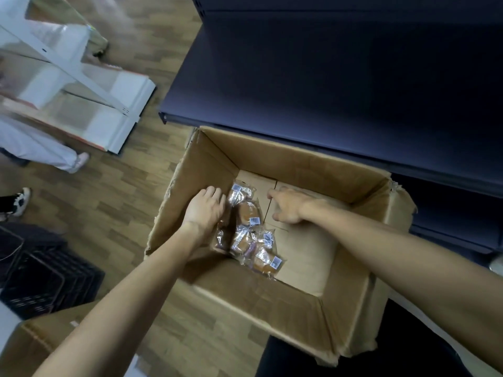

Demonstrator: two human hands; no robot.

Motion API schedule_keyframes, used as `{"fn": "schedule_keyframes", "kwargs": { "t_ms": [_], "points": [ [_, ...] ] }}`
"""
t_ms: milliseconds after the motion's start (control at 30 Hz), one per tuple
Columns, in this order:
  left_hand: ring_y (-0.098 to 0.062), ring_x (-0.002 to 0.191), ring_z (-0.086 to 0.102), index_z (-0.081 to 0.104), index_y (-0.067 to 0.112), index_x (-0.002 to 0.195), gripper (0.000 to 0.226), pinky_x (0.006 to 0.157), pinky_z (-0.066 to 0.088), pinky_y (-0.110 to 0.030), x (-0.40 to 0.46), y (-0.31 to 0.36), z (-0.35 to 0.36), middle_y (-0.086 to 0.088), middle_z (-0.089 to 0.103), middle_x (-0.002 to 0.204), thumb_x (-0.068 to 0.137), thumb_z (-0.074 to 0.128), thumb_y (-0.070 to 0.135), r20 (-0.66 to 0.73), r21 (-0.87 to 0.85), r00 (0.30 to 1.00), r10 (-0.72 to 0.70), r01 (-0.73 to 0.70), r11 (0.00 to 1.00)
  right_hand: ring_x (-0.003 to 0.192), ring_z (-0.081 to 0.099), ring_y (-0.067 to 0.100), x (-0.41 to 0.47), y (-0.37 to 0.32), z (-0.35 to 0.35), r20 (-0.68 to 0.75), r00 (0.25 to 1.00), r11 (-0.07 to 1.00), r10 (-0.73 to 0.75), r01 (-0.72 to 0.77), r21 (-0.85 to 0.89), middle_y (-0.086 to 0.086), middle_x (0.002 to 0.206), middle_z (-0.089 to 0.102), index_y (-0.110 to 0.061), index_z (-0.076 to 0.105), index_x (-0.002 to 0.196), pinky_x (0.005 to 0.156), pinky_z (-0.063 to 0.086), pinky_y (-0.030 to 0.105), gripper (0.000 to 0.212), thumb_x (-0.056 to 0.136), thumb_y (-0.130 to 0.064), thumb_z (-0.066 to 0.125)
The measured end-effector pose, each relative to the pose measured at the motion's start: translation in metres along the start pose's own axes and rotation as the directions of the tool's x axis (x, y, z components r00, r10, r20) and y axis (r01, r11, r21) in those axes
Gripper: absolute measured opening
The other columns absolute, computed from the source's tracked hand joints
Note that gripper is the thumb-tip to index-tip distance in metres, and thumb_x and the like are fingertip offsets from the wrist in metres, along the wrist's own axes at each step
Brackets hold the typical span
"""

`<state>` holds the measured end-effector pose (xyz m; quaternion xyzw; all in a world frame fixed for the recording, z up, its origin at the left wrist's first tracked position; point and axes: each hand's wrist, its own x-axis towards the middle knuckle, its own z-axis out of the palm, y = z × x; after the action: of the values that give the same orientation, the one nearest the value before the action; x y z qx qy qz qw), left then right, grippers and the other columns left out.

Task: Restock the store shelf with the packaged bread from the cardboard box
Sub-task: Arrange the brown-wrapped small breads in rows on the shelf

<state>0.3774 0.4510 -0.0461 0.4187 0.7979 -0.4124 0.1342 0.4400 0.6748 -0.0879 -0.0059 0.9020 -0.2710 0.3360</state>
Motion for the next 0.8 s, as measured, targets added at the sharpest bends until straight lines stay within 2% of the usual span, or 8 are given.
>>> {"fn": "schedule_keyframes", "kwargs": {
  "t_ms": [100, 233, 300, 400, 567, 700, 800],
  "points": [
    [-0.026, 0.108, 0.047, 0.044, 0.009, 0.128, 0.043, 0.086, 0.039, -0.034, -0.013, -0.012, -0.017, -0.008, 0.050, 0.120, 0.091, 0.053, 0.028, -0.107, -0.121, 0.992, -0.068, 0.055, 0.991, 0.129, 0.046, 0.029, -0.005, -0.003, -0.006, -0.037, 0.999, 1.000, -0.009, 0.010, 0.017, 0.012, 0.143, 0.045, -0.018, 0.037, 0.146, 0.102, 0.040, 0.033, 0.062, 0.090, -0.023, 0.064],
    [-0.030, 0.101, 0.052, 0.048, 0.000, 0.132, 0.064, 0.082, 0.046, -0.036, -0.031, -0.016, -0.030, -0.013, 0.055, 0.116, 0.072, 0.068, 0.012, -0.225, -0.277, 0.962, -0.157, 0.091, 0.956, 0.124, 0.050, 0.030, -0.021, -0.013, -0.022, -0.091, 0.996, 1.000, -0.009, 0.012, 0.024, 0.009, 0.139, 0.044, -0.021, 0.034, 0.148, 0.095, 0.043, 0.035, 0.065, 0.092, -0.029, 0.064],
    [-0.031, 0.100, 0.052, 0.049, -0.001, 0.132, 0.072, 0.083, 0.049, -0.038, -0.038, -0.014, -0.031, -0.014, 0.056, 0.116, 0.067, 0.075, 0.015, -0.255, -0.390, 0.942, -0.217, 0.104, 0.915, 0.118, 0.054, 0.031, -0.032, -0.021, -0.031, -0.144, 0.989, 1.000, -0.022, 0.024, 0.009, 0.008, 0.136, 0.045, -0.021, 0.032, 0.148, 0.092, 0.046, 0.038, 0.067, 0.091, -0.032, 0.065],
    [-0.031, 0.107, 0.051, 0.047, 0.001, 0.136, 0.080, 0.092, 0.047, -0.040, -0.048, -0.009, -0.036, -0.013, 0.054, 0.122, 0.064, 0.077, 0.019, -0.272, -0.522, 0.919, -0.286, 0.109, 0.846, 0.113, 0.057, 0.029, -0.053, -0.034, -0.040, -0.224, 0.973, 0.998, -0.062, 0.063, -0.004, 0.008, 0.137, 0.044, -0.022, 0.029, 0.149, 0.090, 0.051, 0.042, 0.079, 0.084, -0.034, 0.073],
    [-0.030, 0.104, 0.052, 0.051, 0.004, 0.130, 0.079, 0.089, 0.050, -0.042, -0.065, -0.003, -0.053, -0.011, 0.055, 0.118, 0.059, 0.083, 0.020, -0.351, -0.649, 0.860, -0.369, 0.061, 0.759, 0.116, 0.057, 0.033, -0.090, -0.055, -0.052, -0.291, 0.945, 0.989, -0.146, 0.136, -0.052, 0.007, 0.142, 0.039, -0.025, 0.020, 0.153, 0.093, 0.050, 0.045, 0.099, 0.077, -0.042, 0.081],
    [-0.030, 0.105, 0.053, 0.052, 0.004, 0.129, 0.074, 0.091, 0.049, -0.043, -0.079, -0.004, -0.072, -0.011, 0.056, 0.118, 0.062, 0.081, 0.019, -0.448, -0.693, 0.782, -0.433, 0.002, 0.721, 0.115, 0.057, 0.030, -0.117, -0.079, -0.061, -0.438, 0.873, 0.972, -0.216, 0.151, -0.178, 0.007, 0.151, 0.028, -0.021, 0.014, 0.156, 0.087, 0.053, 0.042, 0.108, 0.075, -0.043, 0.081],
    [-0.030, 0.106, 0.053, 0.052, 0.003, 0.130, 0.070, 0.092, 0.048, -0.042, -0.094, -0.008, -0.088, -0.012, 0.057, 0.120, 0.066, 0.078, 0.016, -0.522, -0.693, 0.712, -0.470, -0.033, 0.721, 0.108, 0.059, 0.027, -0.136, -0.095, -0.072, -0.559, 0.778, 0.941, -0.287, 0.120, -0.317, 0.005, 0.149, 0.029, -0.022, 0.022, 0.153, 0.077, 0.051, 0.037, 0.102, 0.072, -0.045, 0.081]
  ]
}}
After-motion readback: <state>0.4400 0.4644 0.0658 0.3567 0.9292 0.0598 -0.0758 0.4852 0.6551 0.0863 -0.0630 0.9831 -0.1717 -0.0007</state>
